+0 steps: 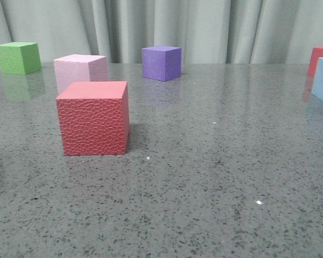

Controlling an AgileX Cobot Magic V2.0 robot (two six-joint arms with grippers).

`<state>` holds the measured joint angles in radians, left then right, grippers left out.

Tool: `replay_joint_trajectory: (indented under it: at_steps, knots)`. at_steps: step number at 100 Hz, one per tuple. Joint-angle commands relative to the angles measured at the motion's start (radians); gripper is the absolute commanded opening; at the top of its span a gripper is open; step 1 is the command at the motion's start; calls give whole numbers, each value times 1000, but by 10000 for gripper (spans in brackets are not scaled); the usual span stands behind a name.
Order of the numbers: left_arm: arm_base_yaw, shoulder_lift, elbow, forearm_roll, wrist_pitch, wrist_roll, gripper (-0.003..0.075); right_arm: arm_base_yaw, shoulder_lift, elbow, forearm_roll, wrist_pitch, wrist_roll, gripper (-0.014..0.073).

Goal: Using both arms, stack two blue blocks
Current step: 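Open the right gripper and lower it over the light blue cube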

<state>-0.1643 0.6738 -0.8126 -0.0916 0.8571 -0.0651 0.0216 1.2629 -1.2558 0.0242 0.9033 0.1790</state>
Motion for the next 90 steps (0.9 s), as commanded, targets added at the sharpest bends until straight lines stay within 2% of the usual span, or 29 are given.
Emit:
replay_joint_trajectory:
  at_steps: [1,42,90]
  knots:
    - [2,5,-36,-10,-53,-6,651,-13,26,-56,-15,-41,-1,591]
    - [2,5,-36,-10,-53,-6,651,-13,237,-151,-67,-44,-1,591]
    - [2,5,-36,-10,-53,-6,651,-13,401,-231,-96,-41,-1,591]
